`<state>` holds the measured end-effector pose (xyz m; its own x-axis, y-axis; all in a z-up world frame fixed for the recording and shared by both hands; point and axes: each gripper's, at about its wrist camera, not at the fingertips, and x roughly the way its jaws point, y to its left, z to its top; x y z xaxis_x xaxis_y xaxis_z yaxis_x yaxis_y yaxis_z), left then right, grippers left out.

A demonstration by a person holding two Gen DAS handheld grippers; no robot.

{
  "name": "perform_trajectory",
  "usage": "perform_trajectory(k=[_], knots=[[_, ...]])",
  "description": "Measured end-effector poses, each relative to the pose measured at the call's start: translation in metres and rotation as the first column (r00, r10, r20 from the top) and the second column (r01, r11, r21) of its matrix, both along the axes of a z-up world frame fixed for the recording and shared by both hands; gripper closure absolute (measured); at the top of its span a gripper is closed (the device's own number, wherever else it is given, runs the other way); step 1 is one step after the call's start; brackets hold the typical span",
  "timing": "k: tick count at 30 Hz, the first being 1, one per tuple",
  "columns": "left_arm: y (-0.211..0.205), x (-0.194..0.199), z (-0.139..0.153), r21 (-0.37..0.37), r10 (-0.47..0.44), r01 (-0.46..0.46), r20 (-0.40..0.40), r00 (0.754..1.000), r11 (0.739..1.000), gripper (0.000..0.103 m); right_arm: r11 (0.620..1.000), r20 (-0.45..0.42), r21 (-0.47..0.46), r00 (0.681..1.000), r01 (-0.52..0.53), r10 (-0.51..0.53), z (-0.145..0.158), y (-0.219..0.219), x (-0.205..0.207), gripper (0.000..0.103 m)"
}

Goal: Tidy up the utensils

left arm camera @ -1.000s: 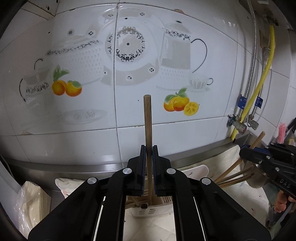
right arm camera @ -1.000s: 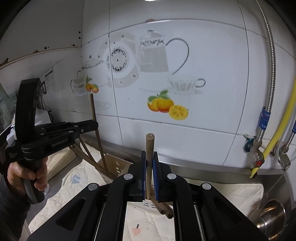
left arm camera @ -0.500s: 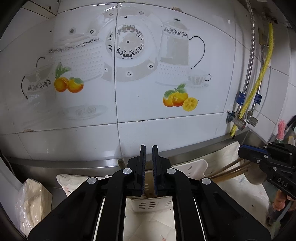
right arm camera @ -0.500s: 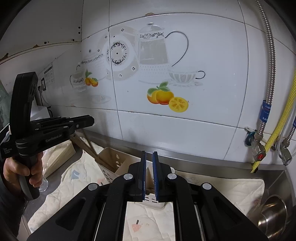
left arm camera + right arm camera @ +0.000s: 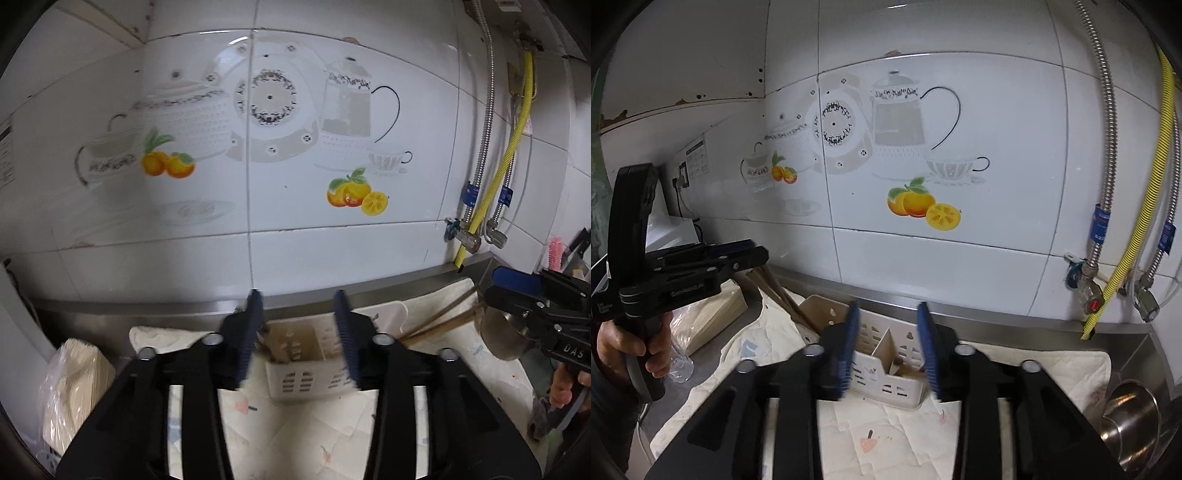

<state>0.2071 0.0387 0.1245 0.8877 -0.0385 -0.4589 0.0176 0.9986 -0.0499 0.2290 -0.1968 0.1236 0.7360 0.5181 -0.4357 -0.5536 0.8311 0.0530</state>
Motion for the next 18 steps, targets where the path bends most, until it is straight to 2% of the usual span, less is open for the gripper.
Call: perform_trajectory(k=[2,3,5,8,10,14,18], knots=[[0.002,-0.011,-0.003,-0.006,0.003,-0.003,0.002,1.000,1.000,0.052,1.000,0.002,-0.002,1.000,0.007,-0.007,-0.002,-0.003,-0.008,0.062],[0.003,-0.017,-0.004,-0.007,0.008,-0.008,0.003,1.000,1.000,0.049,1.000,0.002,0.001,1.000,0.008,-0.008,-0.003,-0.005,-0.012,0.058],[0.005,-0.025,-0.007,-0.005,0.020,-0.020,0.004,1.000,1.000,0.039,1.000,0.006,0.003,1.000,0.016,-0.016,-0.006,-0.008,-0.019,0.052],[0.006,-0.040,-0.011,-0.001,0.035,-0.035,0.014,0.999,0.999,0.029,0.999,0.009,-0.005,0.999,0.032,-0.032,-0.010,-0.011,-0.028,0.048],[0.007,-0.048,-0.013,0.001,0.045,-0.045,0.020,0.999,0.999,0.021,0.999,0.009,-0.003,0.999,0.042,-0.042,-0.013,-0.013,-0.034,0.040],[0.005,-0.066,-0.019,0.014,0.063,-0.063,0.032,0.997,0.998,0.010,0.999,0.001,0.010,0.999,0.053,-0.053,-0.021,-0.017,-0.045,0.032],[0.002,-0.080,-0.025,0.031,0.070,-0.071,0.045,0.997,0.997,0.005,0.997,0.006,-0.011,0.997,0.074,-0.074,-0.031,-0.017,-0.054,0.023]])
